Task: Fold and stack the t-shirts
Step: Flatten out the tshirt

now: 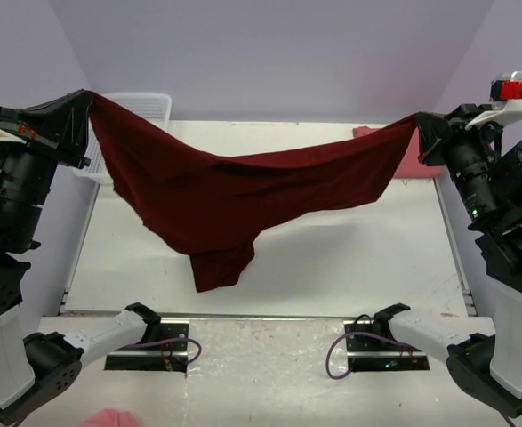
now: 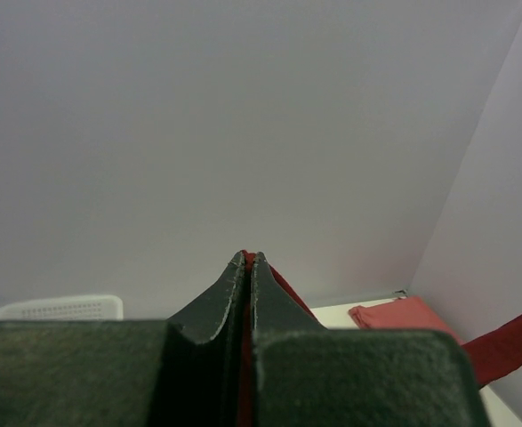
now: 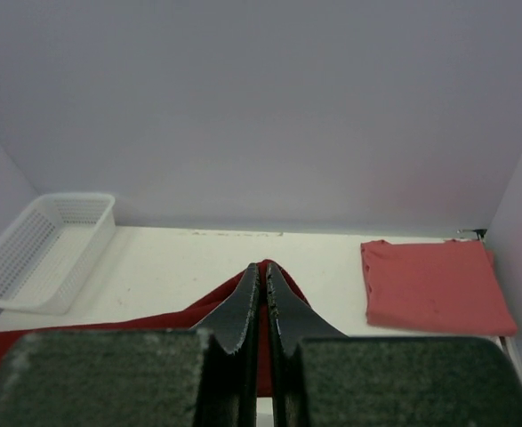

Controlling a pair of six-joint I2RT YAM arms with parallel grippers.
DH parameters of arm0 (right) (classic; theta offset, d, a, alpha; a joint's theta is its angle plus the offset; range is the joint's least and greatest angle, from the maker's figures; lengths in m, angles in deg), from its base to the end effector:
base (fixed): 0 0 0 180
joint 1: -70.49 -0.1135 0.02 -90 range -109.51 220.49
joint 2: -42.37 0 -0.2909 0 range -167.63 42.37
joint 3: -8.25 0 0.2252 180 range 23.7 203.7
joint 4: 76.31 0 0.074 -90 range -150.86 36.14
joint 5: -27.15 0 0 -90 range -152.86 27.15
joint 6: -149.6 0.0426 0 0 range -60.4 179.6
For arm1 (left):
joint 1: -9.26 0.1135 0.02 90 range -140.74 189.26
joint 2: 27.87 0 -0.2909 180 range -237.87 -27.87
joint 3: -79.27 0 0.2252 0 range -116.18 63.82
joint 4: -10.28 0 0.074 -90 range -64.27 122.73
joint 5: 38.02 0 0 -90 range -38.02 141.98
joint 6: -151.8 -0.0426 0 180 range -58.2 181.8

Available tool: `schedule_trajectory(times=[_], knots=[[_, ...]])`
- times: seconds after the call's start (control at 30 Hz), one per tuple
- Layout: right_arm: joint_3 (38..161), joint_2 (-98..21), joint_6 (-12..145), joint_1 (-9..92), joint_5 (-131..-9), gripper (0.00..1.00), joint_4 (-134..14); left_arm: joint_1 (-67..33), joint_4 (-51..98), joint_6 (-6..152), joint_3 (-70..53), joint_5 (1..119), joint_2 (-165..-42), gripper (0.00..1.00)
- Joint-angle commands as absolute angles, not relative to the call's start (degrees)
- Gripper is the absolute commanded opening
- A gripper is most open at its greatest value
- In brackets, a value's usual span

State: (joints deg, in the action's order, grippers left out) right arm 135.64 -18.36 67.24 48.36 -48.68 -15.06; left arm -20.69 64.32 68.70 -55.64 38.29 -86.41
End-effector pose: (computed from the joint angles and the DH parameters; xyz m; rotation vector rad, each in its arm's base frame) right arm 0.0797 0.0211 0.5849 0.0138 1.4837 0.2385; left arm 0.0293 -0.0052 0.6243 0.0288 1.2028 -0.4235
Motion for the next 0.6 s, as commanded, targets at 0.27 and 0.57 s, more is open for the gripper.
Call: schedule_trajectory(times=[0.27, 0.57], knots=[[136.7, -18.7, 66.4, 47.8, -46.9, 0.0, -15.9, -20.3, 66.1, 68.5, -58.0, 38.4, -87.5, 0.0], [135.8, -18.6, 66.4, 47.7, -47.3, 0.0, -16.4, -20.3, 67.0, 68.5, -59.2, 37.9, -87.6, 0.0]])
